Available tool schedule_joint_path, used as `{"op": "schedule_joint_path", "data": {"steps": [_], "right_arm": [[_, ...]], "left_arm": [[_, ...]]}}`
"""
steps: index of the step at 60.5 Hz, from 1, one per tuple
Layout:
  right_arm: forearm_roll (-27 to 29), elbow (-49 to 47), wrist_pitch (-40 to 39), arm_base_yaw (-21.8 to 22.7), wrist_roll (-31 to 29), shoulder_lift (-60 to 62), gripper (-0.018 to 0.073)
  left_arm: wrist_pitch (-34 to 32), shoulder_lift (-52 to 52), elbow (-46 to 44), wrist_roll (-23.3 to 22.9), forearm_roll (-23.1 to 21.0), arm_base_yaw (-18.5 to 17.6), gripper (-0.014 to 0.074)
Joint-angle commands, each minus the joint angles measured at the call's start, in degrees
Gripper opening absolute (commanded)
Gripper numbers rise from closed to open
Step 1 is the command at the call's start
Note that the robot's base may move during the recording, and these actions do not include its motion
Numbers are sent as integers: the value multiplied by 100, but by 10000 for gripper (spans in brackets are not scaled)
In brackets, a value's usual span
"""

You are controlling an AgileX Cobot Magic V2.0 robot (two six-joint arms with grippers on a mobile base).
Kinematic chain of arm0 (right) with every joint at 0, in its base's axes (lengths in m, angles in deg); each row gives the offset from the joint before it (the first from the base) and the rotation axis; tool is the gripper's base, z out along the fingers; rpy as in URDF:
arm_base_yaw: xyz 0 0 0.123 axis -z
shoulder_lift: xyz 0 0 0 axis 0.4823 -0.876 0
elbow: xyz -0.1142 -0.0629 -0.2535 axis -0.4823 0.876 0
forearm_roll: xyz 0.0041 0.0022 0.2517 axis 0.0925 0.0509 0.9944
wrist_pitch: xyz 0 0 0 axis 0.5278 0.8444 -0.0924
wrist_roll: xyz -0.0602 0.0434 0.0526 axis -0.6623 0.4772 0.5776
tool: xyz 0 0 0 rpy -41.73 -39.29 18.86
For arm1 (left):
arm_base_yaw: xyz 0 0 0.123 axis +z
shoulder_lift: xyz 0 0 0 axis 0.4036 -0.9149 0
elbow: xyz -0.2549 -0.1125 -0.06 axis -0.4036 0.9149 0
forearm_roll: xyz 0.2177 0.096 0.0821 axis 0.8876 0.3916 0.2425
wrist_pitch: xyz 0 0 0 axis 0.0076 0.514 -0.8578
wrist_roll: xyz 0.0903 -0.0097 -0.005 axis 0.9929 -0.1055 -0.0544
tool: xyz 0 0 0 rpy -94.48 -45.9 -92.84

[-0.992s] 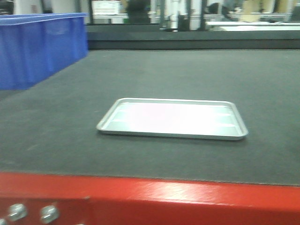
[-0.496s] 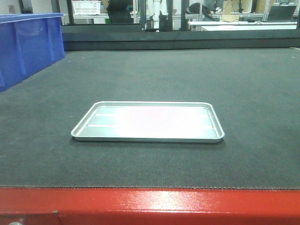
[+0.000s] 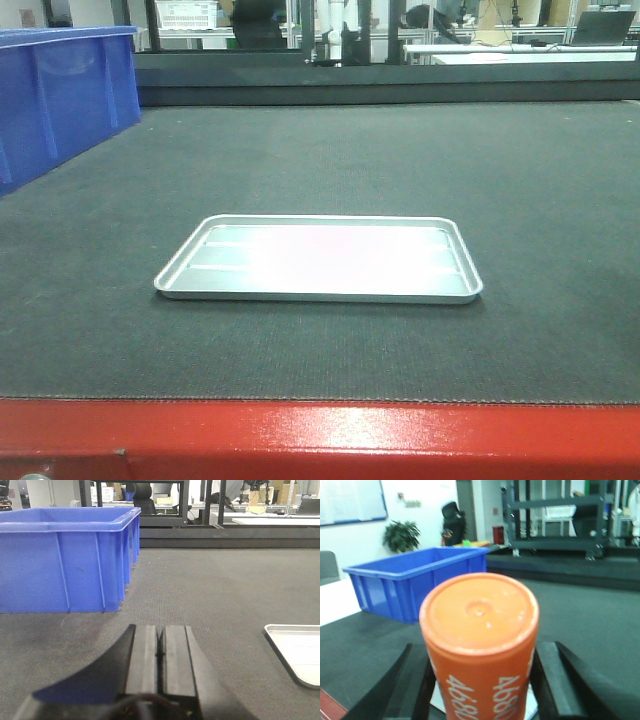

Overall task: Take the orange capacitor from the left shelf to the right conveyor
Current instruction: 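Lower the held cylinder with the right gripper onto the silver tray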

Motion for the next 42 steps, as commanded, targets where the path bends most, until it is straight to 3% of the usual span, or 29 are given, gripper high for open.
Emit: {"op": "schedule_joint_path", "data": {"steps": [1,24,42], "right_arm": [[-172,-171,-911,16,135,-465,54],[-470,-1526,-1993,50,159,-4468,54],[-470,-2091,-4319,641,159,-7224,54]], "left_arm": [[-516,-58,-45,0,-31,-31,-105],[-516,-58,-45,0,-31,-31,-105],[-516,-58,-45,0,-31,-31,-105]]}}
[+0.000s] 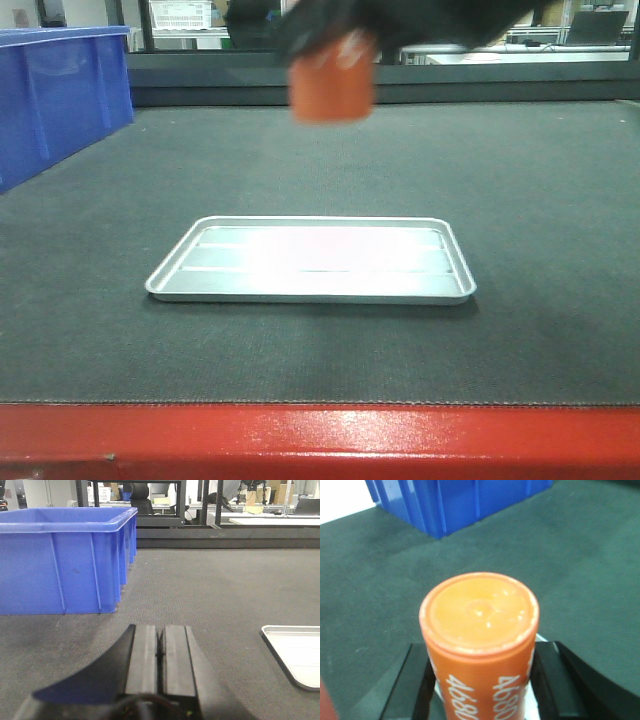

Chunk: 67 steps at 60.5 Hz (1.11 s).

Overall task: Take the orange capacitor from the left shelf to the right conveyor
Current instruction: 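Lower the held cylinder with the right gripper onto the silver tray, then open the right gripper and lift it away from the cylinder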

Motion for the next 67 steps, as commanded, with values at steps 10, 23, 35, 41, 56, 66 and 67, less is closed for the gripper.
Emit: {"op": "schedule_joint_path", "data": {"steps": [10,23,35,41,56,66,67], "right_arm": [[-34,-340,-2025,645,-9,-1212,54],[-34,-346,-2589,997,-134,-1839,86],[-34,-346,-2745,1036,-564,-2184,265],[-16,-346,-2924,1036,-594,-2247,392],[25,-346,-3263,1036,-594,-2247,629],[42,-346,-3166,1036,-594,-2247,626],[56,-346,-3182,1036,-594,-2247,626]], "left_arm": [[-516,-58,-45,0,-31,-31,-105],[-516,-58,-45,0,-31,-31,-105],[-516,-58,-45,0,-31,-31,-105],[-516,-58,-45,0,-31,-31,-105],[-516,-58,-45,0,-31,-31,-105],[-516,-58,-45,0,-31,-31,-105],[-516,-58,-45,0,-31,-31,-105]]}}
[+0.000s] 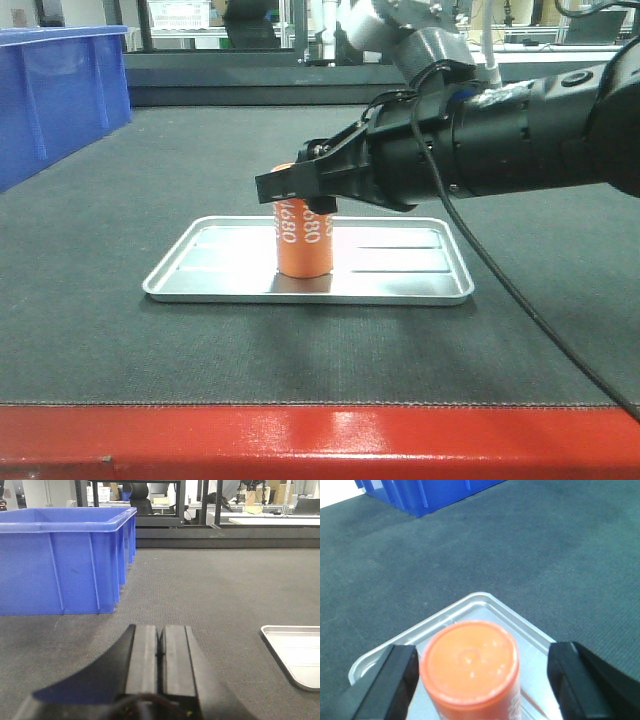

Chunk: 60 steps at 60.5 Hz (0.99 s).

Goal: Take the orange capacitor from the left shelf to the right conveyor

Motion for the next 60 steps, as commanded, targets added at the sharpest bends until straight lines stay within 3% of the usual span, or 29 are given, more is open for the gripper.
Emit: {"op": "schedule_joint_path", "data": {"steps": [1,22,24,27,33,40,60], "right_arm": [[134,-158,-486,45,-61,257,626],[292,-163,-1095,45,-49,1031,598],[292,-163,-1026,45,1,1209,552],[292,-163,-922,45,88,1517,416],[292,-163,-669,45,220,2104,25],[292,-163,-540,45,234,2694,137],[287,-163,-1238,32,234,3115,132]], "left_arm": [[-516,-58,-45,0,-31,-31,-105],[-516,-58,-45,0,-31,-31,-105],[-516,-58,-45,0,-31,-31,-105],[-516,-58,-45,0,-31,-31,-105],[-516,-58,-45,0,-31,-31,-105],[-516,-58,-45,0,-31,-31,-105],[-516,-58,-45,0,-31,-31,-105]]}}
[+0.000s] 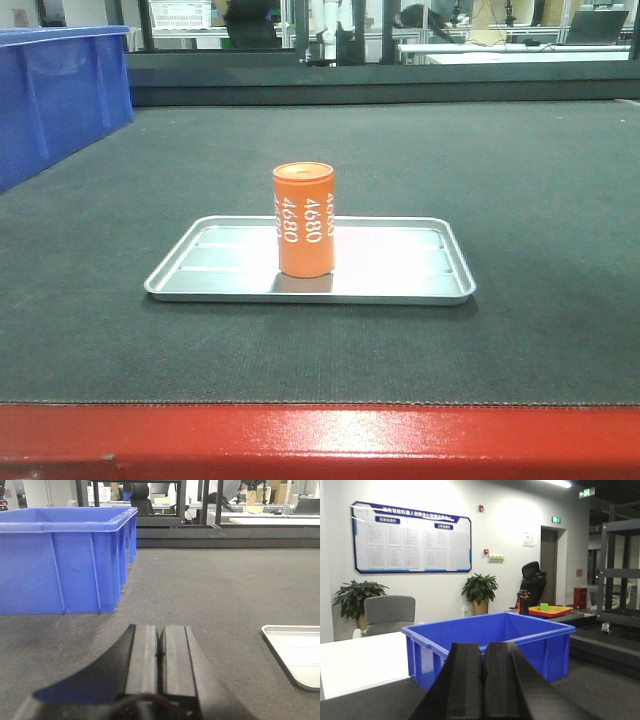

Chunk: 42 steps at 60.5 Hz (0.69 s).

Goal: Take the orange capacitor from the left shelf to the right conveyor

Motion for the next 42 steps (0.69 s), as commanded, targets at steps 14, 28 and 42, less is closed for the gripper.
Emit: {"op": "schedule_joint_path", "data": {"steps": [14,28,42], "right_arm": [[364,-163,225,453,-98,504,131],[526,-163,3679,1377,-144,1988,44],[456,83,5024,2358,-172,3397,51]], "left_arm": [[-516,-58,-45,0,-31,-31,-105],[-516,-58,-45,0,-31,-31,-105],[-516,-58,-45,0,-31,-31,-105]]}}
